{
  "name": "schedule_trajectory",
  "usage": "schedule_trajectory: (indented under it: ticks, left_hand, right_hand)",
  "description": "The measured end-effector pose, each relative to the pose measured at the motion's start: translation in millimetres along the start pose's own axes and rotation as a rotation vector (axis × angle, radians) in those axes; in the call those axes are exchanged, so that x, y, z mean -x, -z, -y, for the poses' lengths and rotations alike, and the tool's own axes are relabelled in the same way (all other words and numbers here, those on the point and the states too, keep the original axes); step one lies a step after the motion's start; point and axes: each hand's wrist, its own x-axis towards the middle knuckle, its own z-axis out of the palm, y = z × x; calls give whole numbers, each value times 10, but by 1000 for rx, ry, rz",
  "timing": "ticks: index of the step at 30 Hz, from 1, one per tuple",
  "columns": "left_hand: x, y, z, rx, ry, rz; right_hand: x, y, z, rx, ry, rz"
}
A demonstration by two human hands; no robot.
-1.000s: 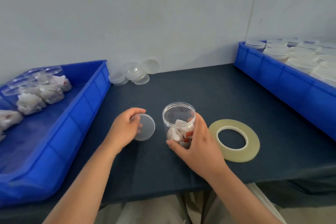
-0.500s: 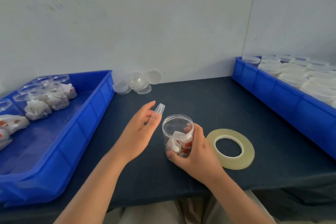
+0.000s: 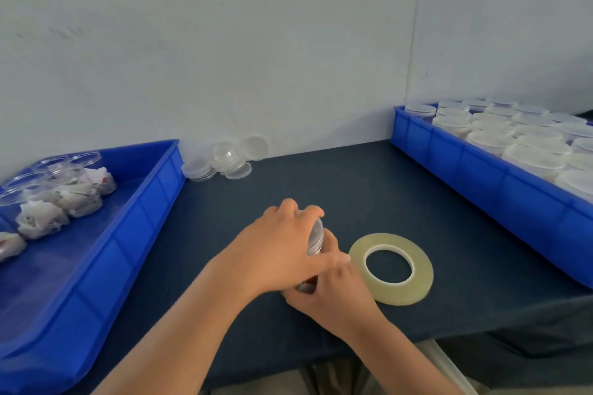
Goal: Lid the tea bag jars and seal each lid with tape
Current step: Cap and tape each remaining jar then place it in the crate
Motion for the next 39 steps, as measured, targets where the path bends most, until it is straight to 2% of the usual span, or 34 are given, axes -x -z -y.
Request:
schedule_trajectory:
  ticks: [4,8,11,14,16,18,21,25,26,28,30,31,33,35,37,39]
  left_hand:
    - [14,-228,-193,-178,32,-173]
    - [7,-237,-58,-79,-65,-214]
    - [-20,-161,100,189,-244,-189]
    - [-46,-86,223,521,-389,-125]
    - [-70,-60,294,529,-431,-75]
    - [-41,-33,360,413,-381,-88]
    - [99,73,462,297,-184,-137]
    - [316,117,363,347,-6,31]
    - [322,63,238,355,48,10]
    - [298,-71,-44,276,133,-135]
    - [240,-159,-175,162,79,-303]
    - [214,-165,-158,184,8,-339]
    - [190,-121,16,303,-182,-249]
    - [197,-79,214,435,-320,-165]
    - [226,-90,349,487,-292,-265]
    - [301,-154,375,492,-90,-343]
  right_hand:
    - [-41,-2,68,166,42,30]
    - [-36,56,164,101,3,1]
    - [-8,112,76,-83,-41,70]
    - [6,171,48,-94,-33,108]
    - [19,181,65,-95,-26,99]
    - [39,173,73,-116,-39,85]
    - [53,154,79,-104,-45,31]
    - [69,55,118,19,6,-8]
    - [73,29,136,58,25,-9]
    - [69,19,156,145,72,-10]
    - [67,70,149,136,93,52]
    - [61,109,136,61,89,103]
    - [51,167,104,-125,66,177]
    - [46,189,109,-167,58,162]
    - [47,171,116,-136,3,119]
    - [64,126,113,-106,-18,78]
